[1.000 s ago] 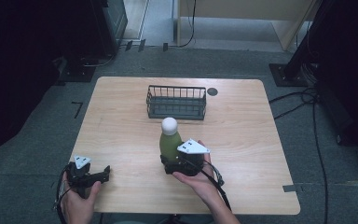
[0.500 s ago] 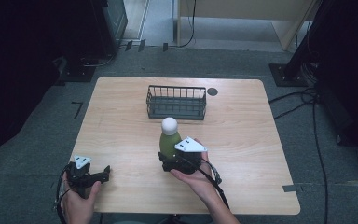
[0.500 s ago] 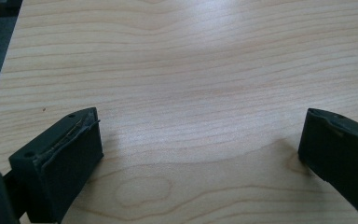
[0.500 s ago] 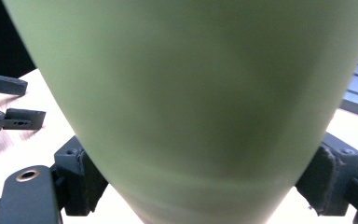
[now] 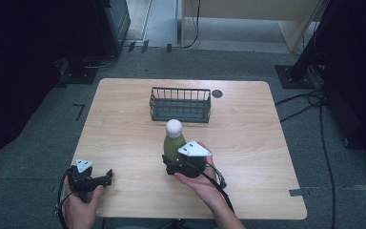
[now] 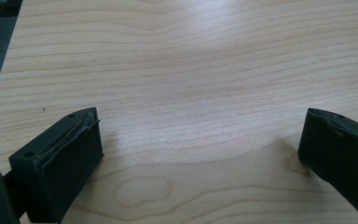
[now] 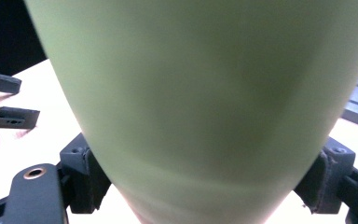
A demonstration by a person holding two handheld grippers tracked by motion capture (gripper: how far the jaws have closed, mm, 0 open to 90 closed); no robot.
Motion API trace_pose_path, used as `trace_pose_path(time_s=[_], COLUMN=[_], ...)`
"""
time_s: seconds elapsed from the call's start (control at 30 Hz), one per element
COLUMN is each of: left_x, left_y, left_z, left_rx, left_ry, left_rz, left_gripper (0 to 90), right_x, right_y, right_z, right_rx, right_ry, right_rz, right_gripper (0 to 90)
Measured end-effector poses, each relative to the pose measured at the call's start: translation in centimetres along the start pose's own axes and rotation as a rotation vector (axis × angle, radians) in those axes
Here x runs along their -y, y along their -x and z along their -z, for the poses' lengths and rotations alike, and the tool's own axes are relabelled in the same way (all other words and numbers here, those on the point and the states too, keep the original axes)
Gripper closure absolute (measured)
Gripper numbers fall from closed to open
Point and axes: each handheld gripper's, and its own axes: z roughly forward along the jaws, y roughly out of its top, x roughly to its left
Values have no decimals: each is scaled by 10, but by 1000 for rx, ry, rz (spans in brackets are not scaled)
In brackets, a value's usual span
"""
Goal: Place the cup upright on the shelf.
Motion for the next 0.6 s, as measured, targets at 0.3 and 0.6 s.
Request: trace_pose_path(time_s=[0.3,0.6], left_x=[0,0], left_y=[0,0], left_z=[0,0], left_rx=[0,0], left_ry=[-2,-2], left_rz=[-2,-2], left_gripper=[0,0], right_x=[-2,-7], right_y=[3,6], right_z=[1,3], right_rx=[4,5], right_ry=[-1,2], right_rz=[-4,-4], right_gripper=[197,200])
